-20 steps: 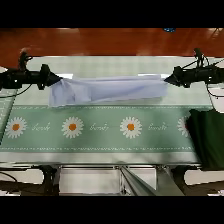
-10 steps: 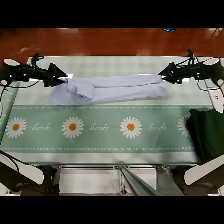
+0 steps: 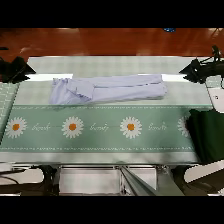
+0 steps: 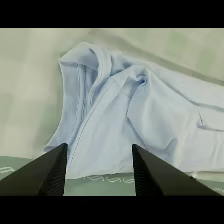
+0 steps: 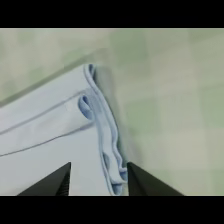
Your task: Fold the shirts.
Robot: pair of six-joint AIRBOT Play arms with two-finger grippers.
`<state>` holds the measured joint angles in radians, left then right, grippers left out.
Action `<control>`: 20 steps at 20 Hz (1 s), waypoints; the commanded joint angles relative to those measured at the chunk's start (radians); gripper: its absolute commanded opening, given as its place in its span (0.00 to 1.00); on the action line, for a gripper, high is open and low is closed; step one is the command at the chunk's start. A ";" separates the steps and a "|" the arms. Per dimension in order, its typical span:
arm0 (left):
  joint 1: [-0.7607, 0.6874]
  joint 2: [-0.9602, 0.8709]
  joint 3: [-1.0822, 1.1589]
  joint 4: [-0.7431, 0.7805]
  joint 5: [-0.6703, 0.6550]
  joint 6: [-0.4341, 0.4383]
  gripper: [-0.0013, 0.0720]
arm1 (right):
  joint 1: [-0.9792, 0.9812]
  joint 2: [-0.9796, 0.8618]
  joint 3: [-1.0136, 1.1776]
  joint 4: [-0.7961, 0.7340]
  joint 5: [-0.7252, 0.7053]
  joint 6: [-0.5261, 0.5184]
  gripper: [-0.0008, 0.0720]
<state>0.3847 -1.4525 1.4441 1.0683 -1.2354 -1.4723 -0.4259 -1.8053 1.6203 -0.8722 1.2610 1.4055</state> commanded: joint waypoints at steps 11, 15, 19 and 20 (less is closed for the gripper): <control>-0.244 0.345 -0.503 -0.192 0.267 0.153 0.69 | 0.152 -0.192 -0.053 0.134 -0.065 -0.004 0.57; -0.314 0.316 -0.502 -0.206 0.290 0.153 0.69 | 0.222 -0.193 -0.023 0.167 -0.035 -0.012 0.32; -0.357 0.289 -0.500 -0.226 0.319 0.153 0.43 | 0.243 -0.120 0.007 0.118 0.072 -0.055 0.04; -0.361 0.286 -0.500 -0.241 0.319 0.153 0.07 | 0.243 -0.063 0.003 0.045 0.074 -0.043 0.04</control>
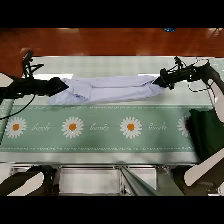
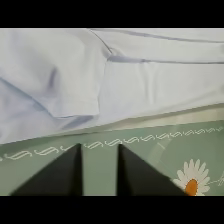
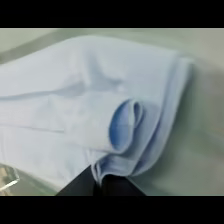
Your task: Fold the shirts.
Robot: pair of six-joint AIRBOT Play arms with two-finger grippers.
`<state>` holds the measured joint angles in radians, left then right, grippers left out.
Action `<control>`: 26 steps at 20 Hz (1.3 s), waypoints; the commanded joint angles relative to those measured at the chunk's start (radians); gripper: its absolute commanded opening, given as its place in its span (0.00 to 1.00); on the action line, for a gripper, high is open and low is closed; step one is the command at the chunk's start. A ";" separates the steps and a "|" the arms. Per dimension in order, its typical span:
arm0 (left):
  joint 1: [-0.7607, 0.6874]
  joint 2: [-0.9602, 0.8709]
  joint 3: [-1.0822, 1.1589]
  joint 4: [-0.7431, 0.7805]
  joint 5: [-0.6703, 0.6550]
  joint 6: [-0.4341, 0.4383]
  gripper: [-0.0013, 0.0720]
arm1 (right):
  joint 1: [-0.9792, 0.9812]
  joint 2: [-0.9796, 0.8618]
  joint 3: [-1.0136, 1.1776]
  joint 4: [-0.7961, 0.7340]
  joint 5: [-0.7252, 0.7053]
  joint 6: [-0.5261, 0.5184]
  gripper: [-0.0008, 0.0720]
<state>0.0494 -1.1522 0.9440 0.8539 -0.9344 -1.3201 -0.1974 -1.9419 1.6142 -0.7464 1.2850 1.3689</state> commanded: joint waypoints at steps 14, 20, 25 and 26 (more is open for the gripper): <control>-0.475 -0.447 0.441 -0.068 0.018 -0.005 0.05 | -0.174 1.130 -0.631 -0.281 0.032 0.010 0.04; -0.689 -0.724 0.702 -0.069 -0.042 -0.091 0.05 | -0.175 1.306 -0.642 -0.180 0.086 0.052 0.04; -0.850 -0.887 0.882 -0.069 -0.042 -0.151 0.05 | -0.174 1.309 -0.642 -0.122 0.107 0.058 0.04; -0.869 -0.915 0.909 -0.069 -0.046 -0.177 0.05 | -0.174 1.309 -0.642 -0.113 0.108 0.060 0.04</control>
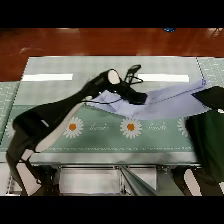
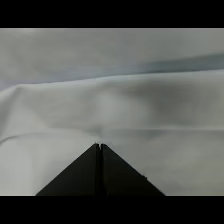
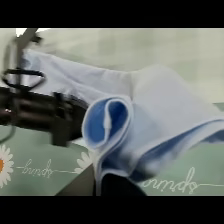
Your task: Fold the shirts.
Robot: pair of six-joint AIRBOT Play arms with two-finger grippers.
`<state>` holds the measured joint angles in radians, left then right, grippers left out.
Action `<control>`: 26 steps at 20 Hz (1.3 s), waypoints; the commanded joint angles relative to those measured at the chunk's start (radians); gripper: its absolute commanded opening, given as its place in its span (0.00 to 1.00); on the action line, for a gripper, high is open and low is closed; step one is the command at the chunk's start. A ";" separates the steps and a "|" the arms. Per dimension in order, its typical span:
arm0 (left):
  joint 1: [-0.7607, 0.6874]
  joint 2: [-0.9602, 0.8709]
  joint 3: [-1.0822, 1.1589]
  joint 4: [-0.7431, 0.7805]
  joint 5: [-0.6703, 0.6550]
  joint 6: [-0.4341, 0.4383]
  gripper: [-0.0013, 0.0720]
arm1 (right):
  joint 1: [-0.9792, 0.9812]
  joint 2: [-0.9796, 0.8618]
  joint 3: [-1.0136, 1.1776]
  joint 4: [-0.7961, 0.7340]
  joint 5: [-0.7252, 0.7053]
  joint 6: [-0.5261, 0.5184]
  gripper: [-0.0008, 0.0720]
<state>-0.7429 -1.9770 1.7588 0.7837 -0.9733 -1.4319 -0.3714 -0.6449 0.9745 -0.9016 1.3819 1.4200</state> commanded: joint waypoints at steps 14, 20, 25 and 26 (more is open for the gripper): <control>0.328 0.124 0.251 0.259 -0.469 -0.040 0.05 | 0.091 -0.085 0.000 0.196 -0.074 -0.032 0.04; 0.703 0.589 -0.016 0.349 -0.404 -0.017 0.05 | 0.529 -0.511 0.221 0.225 -0.365 -0.025 0.04; 0.813 0.986 -0.489 0.387 -0.251 -0.002 0.05 | 0.711 -0.947 0.511 0.284 -0.415 -0.013 0.04; 0.807 1.049 -0.581 0.378 -0.222 -0.003 0.05 | 0.731 -1.010 0.547 0.293 -0.412 -0.010 0.04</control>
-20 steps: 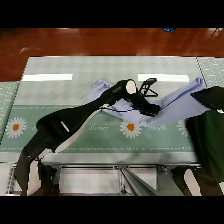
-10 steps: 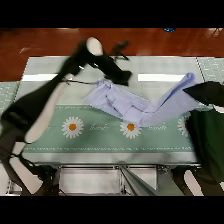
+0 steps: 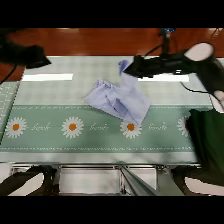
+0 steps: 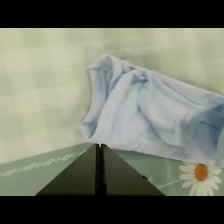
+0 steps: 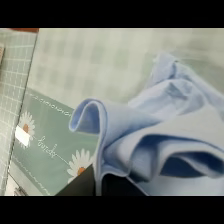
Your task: Fold the shirts.
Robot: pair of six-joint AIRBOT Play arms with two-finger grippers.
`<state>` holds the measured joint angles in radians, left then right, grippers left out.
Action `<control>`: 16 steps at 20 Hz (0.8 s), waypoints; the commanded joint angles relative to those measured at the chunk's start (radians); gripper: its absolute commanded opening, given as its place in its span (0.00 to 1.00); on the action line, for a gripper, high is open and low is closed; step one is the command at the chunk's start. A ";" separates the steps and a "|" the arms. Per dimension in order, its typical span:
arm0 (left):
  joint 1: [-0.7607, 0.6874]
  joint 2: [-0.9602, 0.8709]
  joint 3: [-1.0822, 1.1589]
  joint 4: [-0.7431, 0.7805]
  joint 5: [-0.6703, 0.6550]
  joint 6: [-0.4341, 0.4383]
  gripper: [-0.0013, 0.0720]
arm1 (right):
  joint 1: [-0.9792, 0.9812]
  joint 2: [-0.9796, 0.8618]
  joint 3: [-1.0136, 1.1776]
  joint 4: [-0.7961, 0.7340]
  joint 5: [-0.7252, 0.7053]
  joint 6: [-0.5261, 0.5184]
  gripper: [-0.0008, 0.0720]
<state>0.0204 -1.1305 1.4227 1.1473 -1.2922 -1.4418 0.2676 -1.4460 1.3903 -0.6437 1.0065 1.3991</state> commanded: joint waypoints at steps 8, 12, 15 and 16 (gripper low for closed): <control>-0.032 0.330 -0.640 -0.161 0.285 0.013 0.05 | 0.175 -0.408 0.226 0.060 0.034 0.014 0.58; 0.026 0.320 -0.591 -0.161 0.342 0.019 0.05 | -0.016 -0.263 0.249 0.038 0.280 0.015 0.58; 0.107 0.346 -0.529 -0.161 0.331 0.019 0.05 | -0.200 -0.009 0.234 -0.279 0.408 0.060 0.58; 0.124 0.363 -0.528 -0.161 0.331 0.019 0.05 | -0.240 0.097 0.190 -0.469 0.410 0.102 0.58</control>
<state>0.0910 -0.7929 0.8692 0.9897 -0.9730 -1.4227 0.1581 -1.5566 1.6176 -0.7662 1.2980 1.4368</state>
